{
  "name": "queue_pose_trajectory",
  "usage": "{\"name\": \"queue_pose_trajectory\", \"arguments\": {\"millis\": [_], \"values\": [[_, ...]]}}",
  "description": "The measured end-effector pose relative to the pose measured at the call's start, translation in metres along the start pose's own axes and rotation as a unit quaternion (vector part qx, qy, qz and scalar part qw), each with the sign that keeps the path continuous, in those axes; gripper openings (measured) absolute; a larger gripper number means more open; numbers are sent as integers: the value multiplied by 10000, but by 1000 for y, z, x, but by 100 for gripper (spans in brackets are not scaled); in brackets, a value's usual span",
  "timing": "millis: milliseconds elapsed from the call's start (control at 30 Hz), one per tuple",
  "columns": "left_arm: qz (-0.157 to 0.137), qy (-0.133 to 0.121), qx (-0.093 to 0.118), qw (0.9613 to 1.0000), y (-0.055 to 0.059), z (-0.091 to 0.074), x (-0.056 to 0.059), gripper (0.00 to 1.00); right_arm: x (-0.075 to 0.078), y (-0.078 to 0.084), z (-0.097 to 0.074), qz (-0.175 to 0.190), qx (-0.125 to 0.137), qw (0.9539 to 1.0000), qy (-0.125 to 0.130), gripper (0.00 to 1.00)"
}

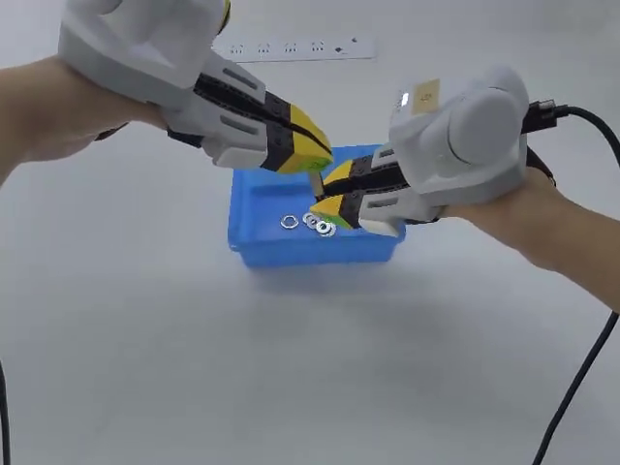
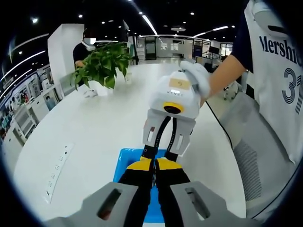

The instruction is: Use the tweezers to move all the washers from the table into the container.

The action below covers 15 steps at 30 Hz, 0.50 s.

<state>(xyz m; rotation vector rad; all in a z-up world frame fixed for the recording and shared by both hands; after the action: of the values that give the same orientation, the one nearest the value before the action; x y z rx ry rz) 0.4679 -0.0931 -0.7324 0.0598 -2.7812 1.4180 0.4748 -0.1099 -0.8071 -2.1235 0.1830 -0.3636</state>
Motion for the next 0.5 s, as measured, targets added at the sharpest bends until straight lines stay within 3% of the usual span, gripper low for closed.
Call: {"name": "queue_pose_trajectory", "arguments": {"millis": [233, 433, 500], "values": [[128, -73, 47, 9999, -12, -11, 13, 6, -6, -15, -18, -92, 36, 9999, 125, 10], [99, -181, 153, 9997, -10, -25, 24, 5, -13, -25, -32, -221, 5, 9995, 212, 9], [133, -203, 125, 9996, -11, -26, 34, 5, -18, -28, -37, -278, 5, 9994, 181, 9]]}}
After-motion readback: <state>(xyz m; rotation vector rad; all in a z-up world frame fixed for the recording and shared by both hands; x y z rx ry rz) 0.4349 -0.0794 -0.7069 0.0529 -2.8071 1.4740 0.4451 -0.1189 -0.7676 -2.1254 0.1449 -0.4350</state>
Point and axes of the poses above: the centre of the closed fingertips' face, and the gripper's own axes: z roughly forward along the fingers, x roughly to its right, y roughly out of its underside, the point moved 3 cm from there along -z, roughly backward along the fingers, and after that the axes turned 8 degrees about y, right-handed, at the moved point
